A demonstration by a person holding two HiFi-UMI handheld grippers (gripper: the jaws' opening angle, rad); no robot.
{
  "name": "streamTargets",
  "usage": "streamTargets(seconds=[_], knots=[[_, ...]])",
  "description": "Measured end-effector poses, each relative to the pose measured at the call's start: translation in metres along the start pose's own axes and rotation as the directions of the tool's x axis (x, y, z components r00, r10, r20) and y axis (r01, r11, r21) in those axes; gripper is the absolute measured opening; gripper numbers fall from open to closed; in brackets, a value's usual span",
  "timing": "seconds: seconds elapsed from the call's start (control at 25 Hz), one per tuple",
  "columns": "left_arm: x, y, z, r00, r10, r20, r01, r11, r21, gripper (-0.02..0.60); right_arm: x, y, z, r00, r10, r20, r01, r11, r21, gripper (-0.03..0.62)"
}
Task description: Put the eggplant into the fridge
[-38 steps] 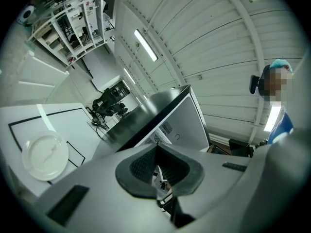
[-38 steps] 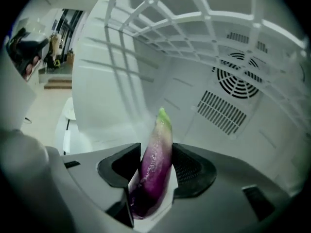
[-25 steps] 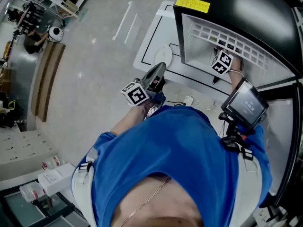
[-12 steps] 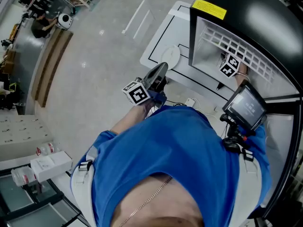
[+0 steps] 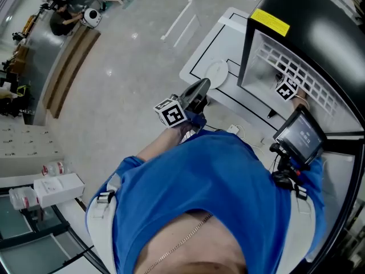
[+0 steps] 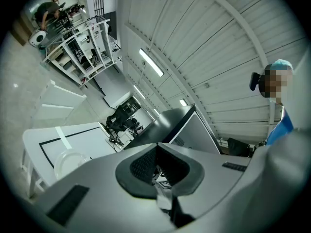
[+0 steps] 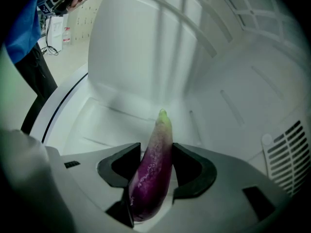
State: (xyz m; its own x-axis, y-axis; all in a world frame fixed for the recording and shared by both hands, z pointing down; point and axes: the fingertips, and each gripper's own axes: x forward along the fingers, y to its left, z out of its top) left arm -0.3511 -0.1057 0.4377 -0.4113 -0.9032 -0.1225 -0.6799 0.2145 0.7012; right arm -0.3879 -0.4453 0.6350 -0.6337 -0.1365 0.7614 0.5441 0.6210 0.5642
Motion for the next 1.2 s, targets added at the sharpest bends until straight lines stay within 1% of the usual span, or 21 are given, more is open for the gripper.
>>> streamTargets(seconds=[0.12, 0.28, 0.52, 0.72, 0.84, 1.04, 1.2], knots=[[0.000, -0.003, 0.002, 1.000, -0.001, 0.004, 0.001, 1.000, 0.003, 0.008, -0.002, -0.002, -0.003, 1.000, -0.002, -0.015, 0.002, 1.000, 0.002, 0.209], [-0.002, -0.003, 0.002, 1.000, 0.000, 0.001, 0.000, 1.000, 0.000, 0.008, -0.001, 0.004, 0.002, 1.000, 0.014, 0.010, -0.014, 1.000, 0.012, 0.209], [-0.004, -0.003, 0.002, 1.000, 0.006, 0.005, -0.006, 1.000, -0.006, 0.008, 0.000, 0.003, 0.003, 1.000, 0.006, 0.015, -0.006, 1.000, 0.003, 0.210], [-0.004, -0.001, 0.000, 1.000, 0.007, 0.000, -0.007, 1.000, -0.002, 0.008, 0.002, 0.005, 0.001, 1.000, 0.021, 0.021, -0.021, 0.999, 0.025, 0.210], [-0.005, -0.001, -0.001, 1.000, 0.012, 0.002, -0.012, 1.000, -0.006, 0.008, 0.000, 0.000, -0.002, 1.000, 0.004, 0.016, -0.004, 0.999, 0.034, 0.210], [-0.005, 0.000, -0.004, 1.000, 0.015, 0.003, -0.015, 1.000, -0.006, 0.008, -0.002, -0.007, 0.003, 0.999, -0.015, 0.035, 0.013, 0.999, 0.037, 0.210], [-0.006, 0.001, -0.006, 1.000, 0.017, 0.001, -0.017, 1.000, -0.006, 0.008, -0.002, -0.009, -0.001, 0.999, -0.033, 0.022, 0.032, 0.999, 0.039, 0.210]])
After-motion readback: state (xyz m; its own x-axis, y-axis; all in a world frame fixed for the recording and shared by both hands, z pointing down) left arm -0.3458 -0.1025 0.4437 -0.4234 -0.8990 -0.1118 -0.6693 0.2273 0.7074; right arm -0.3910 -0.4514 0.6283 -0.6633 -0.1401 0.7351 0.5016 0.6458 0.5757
